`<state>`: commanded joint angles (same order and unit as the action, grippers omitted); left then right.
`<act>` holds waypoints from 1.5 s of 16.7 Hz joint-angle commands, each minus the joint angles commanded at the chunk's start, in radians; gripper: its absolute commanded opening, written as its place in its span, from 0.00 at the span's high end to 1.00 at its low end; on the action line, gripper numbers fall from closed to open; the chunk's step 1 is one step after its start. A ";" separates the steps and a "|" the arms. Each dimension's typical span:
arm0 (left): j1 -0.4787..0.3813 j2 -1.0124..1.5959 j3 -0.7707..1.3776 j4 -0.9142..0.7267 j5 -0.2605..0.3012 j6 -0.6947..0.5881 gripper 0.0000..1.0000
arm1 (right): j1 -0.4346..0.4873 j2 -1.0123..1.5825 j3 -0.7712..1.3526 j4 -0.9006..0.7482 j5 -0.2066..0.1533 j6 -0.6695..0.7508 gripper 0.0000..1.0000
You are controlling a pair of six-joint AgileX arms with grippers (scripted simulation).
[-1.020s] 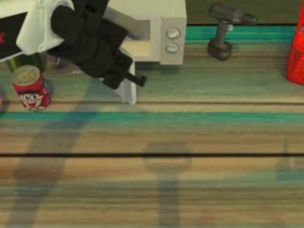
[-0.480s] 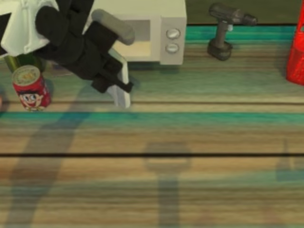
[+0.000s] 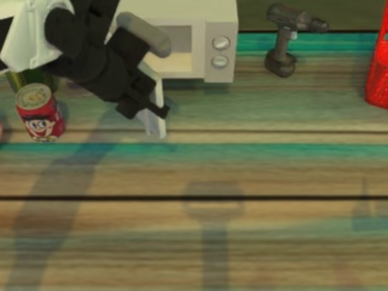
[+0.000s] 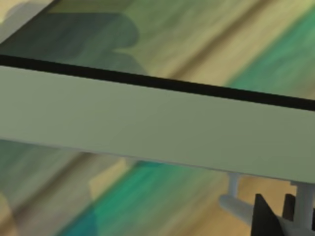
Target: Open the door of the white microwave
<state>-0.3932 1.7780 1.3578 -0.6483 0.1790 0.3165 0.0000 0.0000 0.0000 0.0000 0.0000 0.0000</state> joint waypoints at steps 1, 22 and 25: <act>0.000 0.000 0.000 0.000 0.000 0.000 1.00 | 0.000 0.000 0.000 0.000 0.000 0.000 0.00; 0.049 -0.021 -0.027 -0.029 0.066 0.127 1.00 | 0.000 0.000 0.000 0.000 0.000 0.000 0.00; 0.062 -0.030 -0.032 -0.033 0.081 0.157 1.00 | 0.000 0.000 0.000 0.000 0.000 0.000 0.00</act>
<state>-0.3314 1.7476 1.3256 -0.6812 0.2603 0.4739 0.0000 0.0000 0.0000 0.0000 0.0000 0.0000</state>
